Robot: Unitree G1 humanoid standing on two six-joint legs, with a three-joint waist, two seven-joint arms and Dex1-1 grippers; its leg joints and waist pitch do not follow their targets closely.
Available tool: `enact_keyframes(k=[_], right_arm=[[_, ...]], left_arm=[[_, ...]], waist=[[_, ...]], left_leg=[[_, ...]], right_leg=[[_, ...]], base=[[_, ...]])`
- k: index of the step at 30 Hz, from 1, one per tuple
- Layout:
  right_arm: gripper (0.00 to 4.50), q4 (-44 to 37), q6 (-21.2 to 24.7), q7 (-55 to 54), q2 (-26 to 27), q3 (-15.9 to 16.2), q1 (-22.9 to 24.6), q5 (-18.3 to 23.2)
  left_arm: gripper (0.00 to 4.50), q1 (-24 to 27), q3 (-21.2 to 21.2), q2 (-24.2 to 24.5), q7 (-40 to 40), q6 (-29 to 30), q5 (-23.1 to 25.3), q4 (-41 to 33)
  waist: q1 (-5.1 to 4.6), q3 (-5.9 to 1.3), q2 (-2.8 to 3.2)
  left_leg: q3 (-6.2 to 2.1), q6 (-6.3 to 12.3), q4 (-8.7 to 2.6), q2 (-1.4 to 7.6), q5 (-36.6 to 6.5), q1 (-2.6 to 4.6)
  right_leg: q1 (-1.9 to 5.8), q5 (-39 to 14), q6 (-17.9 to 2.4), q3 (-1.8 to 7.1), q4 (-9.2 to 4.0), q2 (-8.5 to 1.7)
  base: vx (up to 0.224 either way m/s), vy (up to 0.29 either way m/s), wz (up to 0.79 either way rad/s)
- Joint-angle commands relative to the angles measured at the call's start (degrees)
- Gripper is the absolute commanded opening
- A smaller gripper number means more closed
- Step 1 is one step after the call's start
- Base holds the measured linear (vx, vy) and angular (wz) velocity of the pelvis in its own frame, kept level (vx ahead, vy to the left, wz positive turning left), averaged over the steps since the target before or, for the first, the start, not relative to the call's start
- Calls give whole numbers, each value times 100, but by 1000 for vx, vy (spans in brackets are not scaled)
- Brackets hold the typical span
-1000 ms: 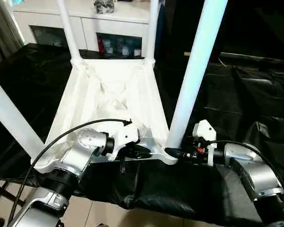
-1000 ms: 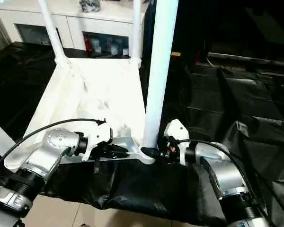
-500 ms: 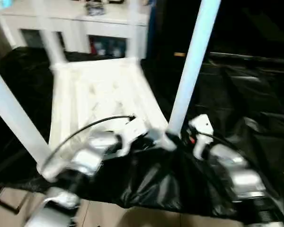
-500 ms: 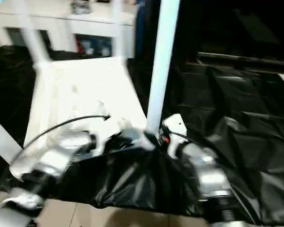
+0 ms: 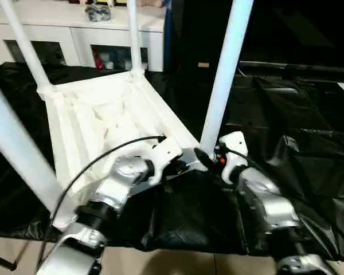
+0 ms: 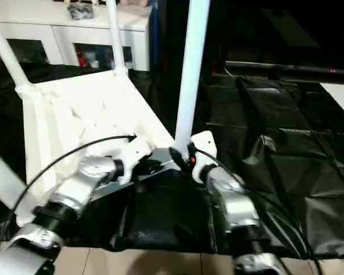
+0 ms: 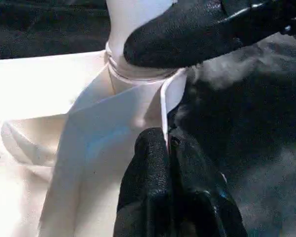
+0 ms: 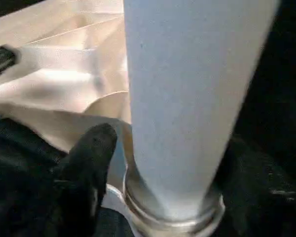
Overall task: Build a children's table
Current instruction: Rotate leg to tighten
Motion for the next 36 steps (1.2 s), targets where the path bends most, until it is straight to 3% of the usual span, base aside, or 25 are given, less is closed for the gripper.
enact_keyframes(k=[1, 6, 8, 9, 11, 14, 17, 18, 19, 20, 23, 24, 25, 26, 30, 32, 36], right_arm=[[356, -127, 96, 486, -58, 365, 26, 116], [363, -496, 209, 1719, -827, 530, 199, 206], [363, -561, 231, 2074, -1016, 618, 233, 259], [363, -590, 225, 2255, -1127, 682, 246, 263], [329, -620, 226, 2524, -1297, 780, 256, 261], [311, -534, 192, 2798, -1491, 841, 192, 252], [283, -504, 227, 2839, -1516, 801, 124, 311], [278, -513, 224, 2862, -1519, 794, 113, 328], [278, -517, 202, 2888, -1520, 791, 103, 341], [273, -535, 192, 2912, -1519, 798, 104, 350], [268, -551, 180, 3044, -1525, 857, 104, 375], [267, -554, 171, 3066, -1523, 872, 105, 375], [267, -554, 171, 3066, -1523, 872, 105, 375], [266, -552, 155, 3075, -1514, 893, 109, 361], [266, -510, 104, 3072, -1478, 914, 95, 330], [265, -454, 62, 2936, -1391, 906, 89, 283], [265, -202, -80, 1837, -942, 692, 115, 56]], left_arm=[[0, 40, -286, -27, -470, -207, -201, -216], [0, 144, -391, 519, -1443, -236, -328, -487], [0, 164, -435, 664, -1649, -264, -345, -536], [0, 155, -431, 721, -1705, -285, -352, -519], [0, 138, -437, 816, -1810, -308, -363, -492], [0, 111, -448, 952, -1929, -345, -370, -460], [0, 117, -440, 1016, -1994, -336, -420, -486], [0, 123, -437, 1035, -2015, -340, -430, -492], [0, 128, -434, 1046, -2025, -337, -434, -497], [0, 139, -426, 1058, -2030, -330, -440, -511], [0, 148, -409, 1070, -2006, -329, -451, -500], [0, 148, -405, 1073, -1996, -330, -453, -497], [0, 148, -405, 1073, -1996, -330, -453, -497], [0, 151, -393, 1072, -1984, -329, -462, -498], [0, 140, -371, 1054, -1912, -338, -458, -469], [0, 122, -355, 1025, -1713, -373, -410, -401], [0, 27, -287, 764, -944, -391, -208, -187]], waist=[[51, -285, -5], [228, -307, -25], [271, -326, -18], [312, -353, 19], [348, -352, 17], [372, -334, 21], [373, -306, 11], [369, -304, -26], [378, -306, -9], [368, -303, -63], [373, -315, -35], [361, -317, -135], [387, -320, -84], [386, -320, -75], [396, -320, -92], [396, -314, -61], [360, -280, -70]], left_leg=[[-36, 189, -412, 164, -2277, 48], [63, 323, -340, 171, -1844, 104], [67, 362, -324, 180, -1551, 52], [70, 404, -309, 178, -1254, 35], [82, 471, -289, 187, -998, 25], [86, 406, -303, 201, -1225, 31], [97, 214, -331, 205, -1653, 61], [101, 196, -333, 207, -1687, 64], [95, 164, -335, 207, -1699, 70], [98, 169, -337, 207, -1688, 57], [91, 176, -334, 205, -1522, 43], [101, 206, -327, 203, -1476, 27], [96, 227, -324, 203, -1401, 35], [100, 234, -318, 204, -1375, 35], [104, 251, -315, 205, -1324, 33], [102, 215, -318, 201, -1415, 38], [92, 63, -340, 185, -1722, 49]], right_leg=[[167, -2144, -980, 227, -377, -289], [135, -1533, -1231, 319, -262, -260], [173, -1089, -1319, 348, -166, -236], [201, -716, -1402, 340, -105, -241], [215, -274, -1513, 316, -54, -209], [214, -641, -1480, 311, -83, -226], [181, -1403, -1303, 321, -159, -241], [174, -1491, -1270, 324, -171, -241], [167, -1577, -1229, 330, -171, -247], [168, -1609, -1202, 330, -177, -244], [174, -1495, -1167, 333, -156, -245], [180, -1461, -1162, 330, -154, -239], [177, -1423, -1171, 336, -134, -253], [171, -1390, -1179, 340, -134, -254], [180, -1236, -1232, 333, -117, -250], [172, -1338, -1216, 335, -132, -251], [129, -1961, -1035, 338, -212, -266]], base=[[0, 0, 0], [32, -20, 9], [26, -17, 6], [0, 0, 0], [0, 0, 0], [0, 0, 0], [0, 0, 0], [0, 0, 0], [0, 0, 0], [0, 0, 0], [0, 0, 0], [0, 0, 0], [0, 0, 0], [0, 0, 0], [0, 0, 0], [0, 0, 0], [0, 0, 0]])
